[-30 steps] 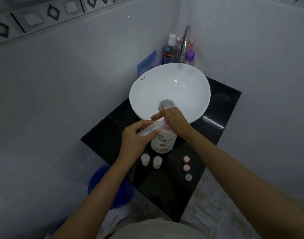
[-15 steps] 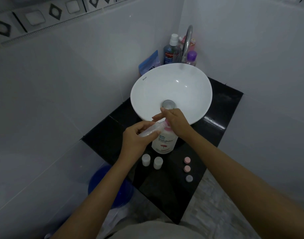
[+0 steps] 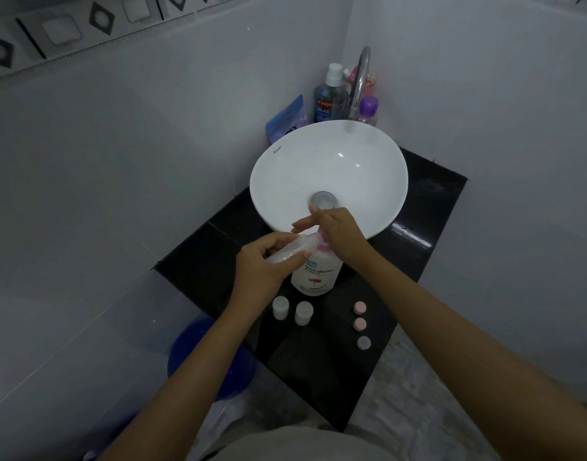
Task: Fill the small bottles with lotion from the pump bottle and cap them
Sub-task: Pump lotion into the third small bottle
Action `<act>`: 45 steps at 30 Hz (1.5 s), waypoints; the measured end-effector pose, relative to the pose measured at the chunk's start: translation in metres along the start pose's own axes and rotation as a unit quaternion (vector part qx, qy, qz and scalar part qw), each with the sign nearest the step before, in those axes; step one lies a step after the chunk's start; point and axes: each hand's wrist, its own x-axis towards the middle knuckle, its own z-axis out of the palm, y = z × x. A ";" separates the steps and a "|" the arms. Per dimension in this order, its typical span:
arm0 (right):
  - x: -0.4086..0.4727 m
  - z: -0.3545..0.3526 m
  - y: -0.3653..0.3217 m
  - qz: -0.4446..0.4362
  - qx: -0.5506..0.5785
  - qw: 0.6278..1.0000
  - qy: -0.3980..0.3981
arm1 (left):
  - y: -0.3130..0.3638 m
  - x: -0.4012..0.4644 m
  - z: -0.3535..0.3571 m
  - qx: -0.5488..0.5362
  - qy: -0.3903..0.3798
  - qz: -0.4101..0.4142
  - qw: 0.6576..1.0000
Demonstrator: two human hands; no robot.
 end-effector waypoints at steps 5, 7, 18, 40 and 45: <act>0.001 -0.003 -0.004 -0.012 -0.025 1.000 -0.006 | 0.004 -0.001 -0.002 -0.008 -0.003 0.005 1.000; 0.002 -0.007 -0.012 -0.019 -0.024 0.999 -0.010 | 0.008 0.001 -0.003 -0.009 -0.001 0.014 1.000; -0.002 0.004 0.001 0.018 0.034 0.999 0.021 | -0.003 0.001 -0.002 0.005 -0.005 -0.009 1.000; 0.002 -0.007 -0.010 -0.023 -0.024 0.999 0.002 | 0.004 0.005 -0.004 -0.022 -0.007 -0.004 1.000; 0.000 -0.005 -0.011 -0.023 -0.014 0.999 0.018 | 0.006 0.007 -0.005 -0.022 -0.011 0.010 1.000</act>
